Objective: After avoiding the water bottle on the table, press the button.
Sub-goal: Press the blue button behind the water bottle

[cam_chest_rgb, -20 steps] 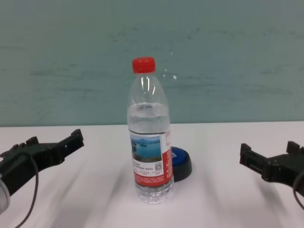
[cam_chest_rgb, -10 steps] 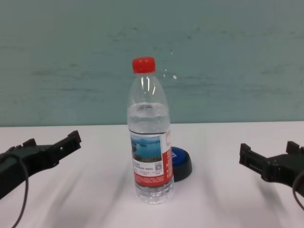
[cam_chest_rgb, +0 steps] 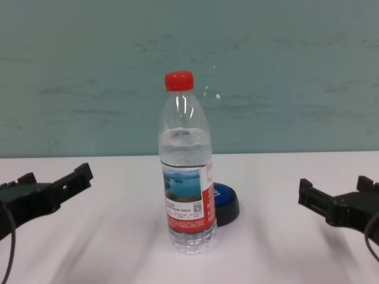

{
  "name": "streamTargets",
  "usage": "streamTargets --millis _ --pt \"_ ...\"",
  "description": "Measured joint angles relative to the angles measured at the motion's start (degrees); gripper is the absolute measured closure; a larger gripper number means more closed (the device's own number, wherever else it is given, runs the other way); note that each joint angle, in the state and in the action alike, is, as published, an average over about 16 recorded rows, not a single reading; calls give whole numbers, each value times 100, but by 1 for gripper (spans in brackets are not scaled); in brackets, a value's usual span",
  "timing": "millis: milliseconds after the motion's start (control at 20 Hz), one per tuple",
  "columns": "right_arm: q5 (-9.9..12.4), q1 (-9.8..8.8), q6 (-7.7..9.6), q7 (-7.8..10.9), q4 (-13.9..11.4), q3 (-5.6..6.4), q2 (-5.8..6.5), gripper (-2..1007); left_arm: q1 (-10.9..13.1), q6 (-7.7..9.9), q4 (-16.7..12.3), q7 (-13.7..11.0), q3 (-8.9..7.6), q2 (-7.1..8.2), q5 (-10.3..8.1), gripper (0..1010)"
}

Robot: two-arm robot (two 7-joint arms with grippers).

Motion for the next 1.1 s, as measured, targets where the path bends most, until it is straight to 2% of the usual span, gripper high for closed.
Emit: streamTargets --millis 550,1100 --pt "0 0 0 0 0 0 0 1 352 -260 -273 -207 -21 167 53 0" --pt "0 0 0 0 0 0 0 1 552 -307 -451 -342 99 309 79 0"
